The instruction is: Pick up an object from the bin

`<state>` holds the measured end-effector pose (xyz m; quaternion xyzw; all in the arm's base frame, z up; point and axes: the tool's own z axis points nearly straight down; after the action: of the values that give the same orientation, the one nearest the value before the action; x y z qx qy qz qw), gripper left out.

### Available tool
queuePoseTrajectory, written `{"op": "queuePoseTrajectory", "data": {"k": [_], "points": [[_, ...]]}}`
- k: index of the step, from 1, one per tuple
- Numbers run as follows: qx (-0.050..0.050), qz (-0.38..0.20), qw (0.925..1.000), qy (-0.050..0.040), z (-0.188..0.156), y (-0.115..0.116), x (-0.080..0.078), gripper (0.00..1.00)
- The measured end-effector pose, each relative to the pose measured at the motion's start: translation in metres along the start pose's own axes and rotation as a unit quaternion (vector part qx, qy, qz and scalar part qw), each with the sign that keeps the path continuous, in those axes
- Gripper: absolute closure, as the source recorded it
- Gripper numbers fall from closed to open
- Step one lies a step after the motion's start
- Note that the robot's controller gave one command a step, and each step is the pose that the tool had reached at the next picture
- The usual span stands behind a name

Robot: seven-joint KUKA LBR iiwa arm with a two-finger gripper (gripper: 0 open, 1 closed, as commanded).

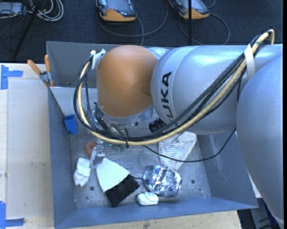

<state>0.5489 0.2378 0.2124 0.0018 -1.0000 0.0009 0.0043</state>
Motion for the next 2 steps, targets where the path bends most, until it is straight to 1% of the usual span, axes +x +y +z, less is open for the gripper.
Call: {"op": "queuePoseTrajectory", "data": {"k": [1,2], "points": [[-0.001,0.002,1.0,-0.0037,-0.005,-0.002,-0.002,0.0],[-0.002,0.041,0.9991,-0.0056,0.061,-0.023,-0.019,0.0]]}}
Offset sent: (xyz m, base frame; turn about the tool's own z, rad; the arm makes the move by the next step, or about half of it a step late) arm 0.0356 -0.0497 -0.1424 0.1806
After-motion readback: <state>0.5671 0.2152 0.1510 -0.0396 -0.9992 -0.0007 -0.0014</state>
